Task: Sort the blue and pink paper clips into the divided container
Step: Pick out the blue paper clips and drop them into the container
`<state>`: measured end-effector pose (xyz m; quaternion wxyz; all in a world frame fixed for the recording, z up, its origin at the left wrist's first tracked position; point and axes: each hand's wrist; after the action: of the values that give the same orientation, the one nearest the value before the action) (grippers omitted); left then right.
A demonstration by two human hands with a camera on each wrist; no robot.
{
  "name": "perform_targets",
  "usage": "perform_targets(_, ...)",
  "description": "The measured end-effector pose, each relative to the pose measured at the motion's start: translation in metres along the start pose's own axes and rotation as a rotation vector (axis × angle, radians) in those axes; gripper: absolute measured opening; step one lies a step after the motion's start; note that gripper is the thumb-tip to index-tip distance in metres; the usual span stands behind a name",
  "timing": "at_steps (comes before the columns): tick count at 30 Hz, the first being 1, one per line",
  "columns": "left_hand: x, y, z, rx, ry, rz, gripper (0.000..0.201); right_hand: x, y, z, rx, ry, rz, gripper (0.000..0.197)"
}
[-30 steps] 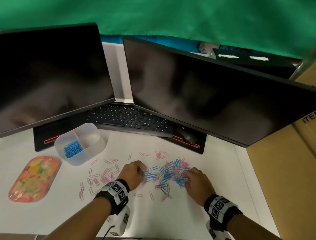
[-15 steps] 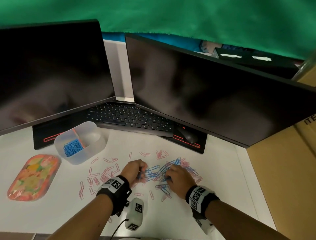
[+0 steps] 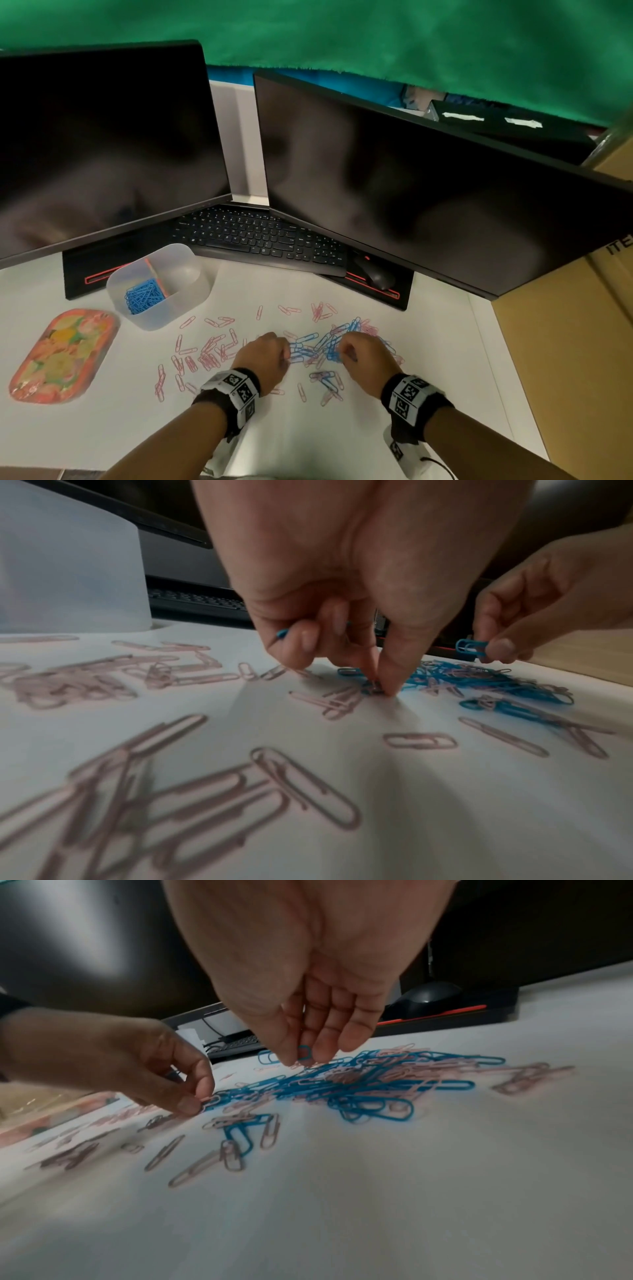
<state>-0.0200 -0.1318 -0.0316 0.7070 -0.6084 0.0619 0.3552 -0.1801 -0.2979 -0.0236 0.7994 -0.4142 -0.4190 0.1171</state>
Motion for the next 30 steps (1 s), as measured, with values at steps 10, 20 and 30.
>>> perform_targets(10, 0.01, -0.017, 0.004, -0.086, -0.077, 0.147, 0.009, -0.007, -0.002, -0.001, 0.076, 0.349, -0.519, 0.02)
perform_targets(20, 0.015, -0.028, 0.009, -0.068, -0.159, -0.051, 0.007, 0.009, -0.009, -0.007, 0.278, 0.519, -0.99, 0.017)
perform_targets(30, -0.007, -0.004, -0.003, 0.073, -0.015, -0.238, 0.018, 0.049, 0.011, -0.04, 0.109, 0.052, 0.047, 0.023)
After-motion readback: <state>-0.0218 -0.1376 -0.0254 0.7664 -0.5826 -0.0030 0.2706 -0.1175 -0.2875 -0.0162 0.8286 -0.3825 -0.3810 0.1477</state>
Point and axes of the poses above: each hand's wrist, its own z-axis away from the middle knuckle, its own y-axis out of the palm, x = y × z, and after that the axes turned 12 degrees about y, right-handed
